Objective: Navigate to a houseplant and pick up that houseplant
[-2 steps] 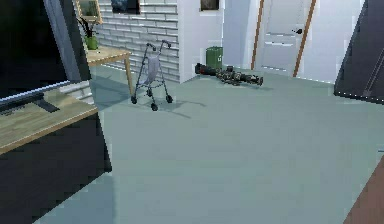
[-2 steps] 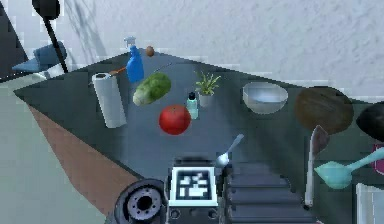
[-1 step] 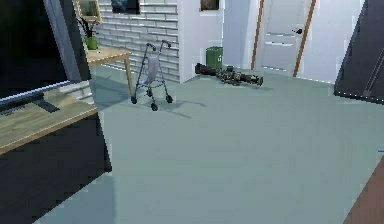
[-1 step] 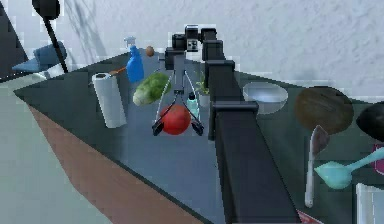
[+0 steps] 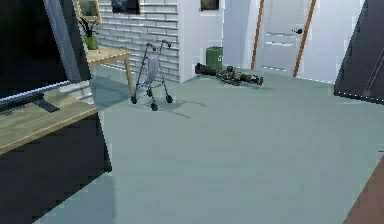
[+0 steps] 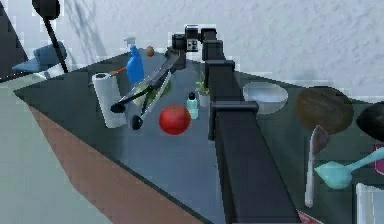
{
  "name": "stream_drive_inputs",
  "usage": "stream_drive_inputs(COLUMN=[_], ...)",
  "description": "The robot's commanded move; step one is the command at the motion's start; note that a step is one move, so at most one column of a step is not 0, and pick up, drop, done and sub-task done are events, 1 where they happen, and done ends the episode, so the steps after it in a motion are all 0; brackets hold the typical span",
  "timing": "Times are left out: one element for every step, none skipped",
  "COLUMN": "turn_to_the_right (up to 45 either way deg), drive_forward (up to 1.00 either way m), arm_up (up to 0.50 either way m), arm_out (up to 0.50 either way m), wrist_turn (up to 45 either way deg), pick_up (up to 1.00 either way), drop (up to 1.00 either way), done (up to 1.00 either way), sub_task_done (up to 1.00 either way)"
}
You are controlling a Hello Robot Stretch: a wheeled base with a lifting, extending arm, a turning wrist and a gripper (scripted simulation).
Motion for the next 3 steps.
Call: stream_drive_inputs(turn_to_the_right=[0.0, 0.0, 0.0], drive_forward=[0.0, 0.0, 0.0], arm_up=[0.0, 0.0, 0.0], arm_out=[0.0, 0.0, 0.0], wrist_turn=[45.0, 45.0, 45.0], pick_up=[0.0, 0.0, 0.0], drop=[0.0, 0.0, 0.0], done=[0.0, 0.0, 0.0], sub_task_done=[0.0, 0.0, 0.0])
